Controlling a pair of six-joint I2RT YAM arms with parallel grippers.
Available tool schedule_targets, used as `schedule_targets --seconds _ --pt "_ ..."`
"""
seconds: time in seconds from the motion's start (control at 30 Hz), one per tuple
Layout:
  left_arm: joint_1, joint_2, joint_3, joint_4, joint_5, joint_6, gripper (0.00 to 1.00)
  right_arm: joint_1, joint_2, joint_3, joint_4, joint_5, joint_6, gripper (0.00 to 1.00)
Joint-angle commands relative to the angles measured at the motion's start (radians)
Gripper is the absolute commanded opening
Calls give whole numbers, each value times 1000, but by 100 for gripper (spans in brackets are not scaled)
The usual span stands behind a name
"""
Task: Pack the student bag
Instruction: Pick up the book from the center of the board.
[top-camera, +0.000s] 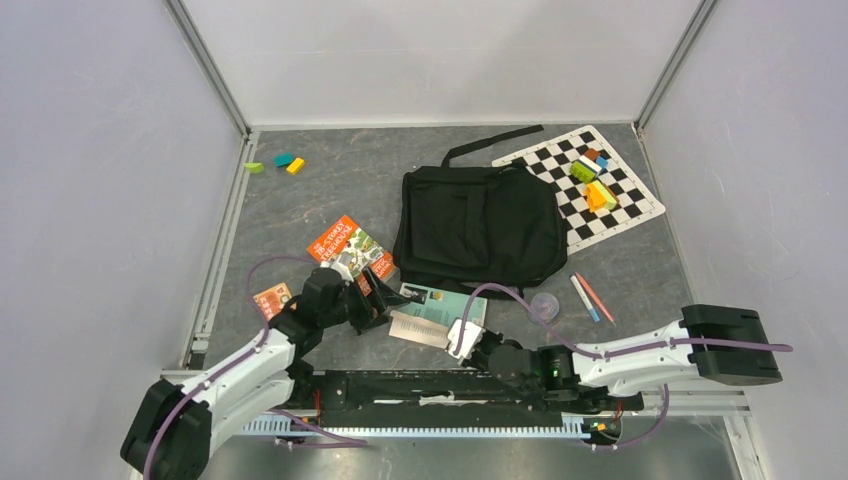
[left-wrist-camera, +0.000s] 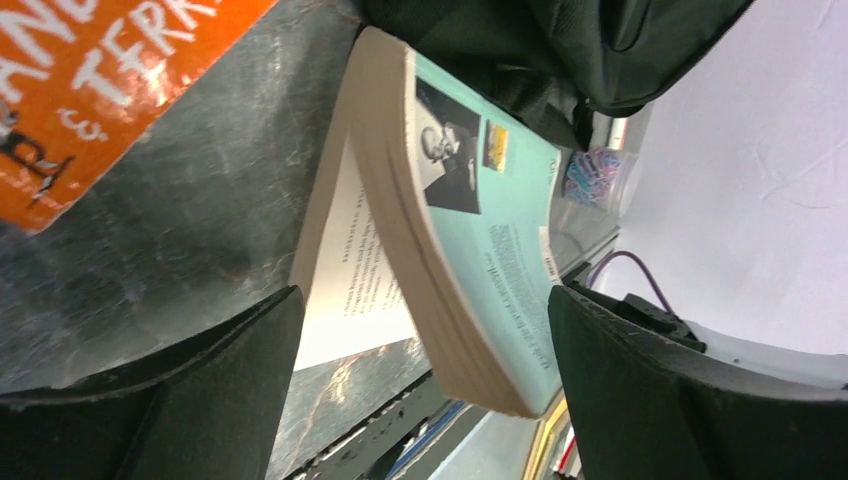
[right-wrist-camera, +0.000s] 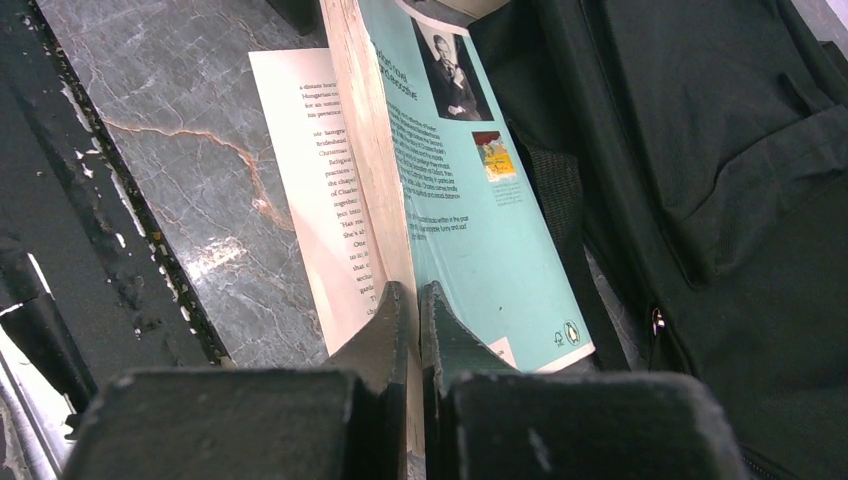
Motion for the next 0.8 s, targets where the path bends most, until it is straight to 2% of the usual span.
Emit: schedule_targets --seconds 0.0,0.27,0.47,0.5,0.57,0.7,0.77 --pt "2 47 -2 165 58 -69 93 11 14 16 127 50 15 0" --pt "0 76 -23 284 76 -131 50 29 83 47 139 37 5 0" --pt "0 -28 -40 222 52 -138 7 37 65 70 87 55 32 0" --pt "1 -60 -43 200 45 -131 2 38 51 79 60 56 36 4" --pt "0 -130 -47 174 36 -111 2 37 16 101 0 46 54 34" --pt "0 -275 12 55 34 15 2 34 -72 177 -167 -30 82 82" --pt "2 -331 61 -29 42 96 2 18 -109 226 -261 -66 101 97"
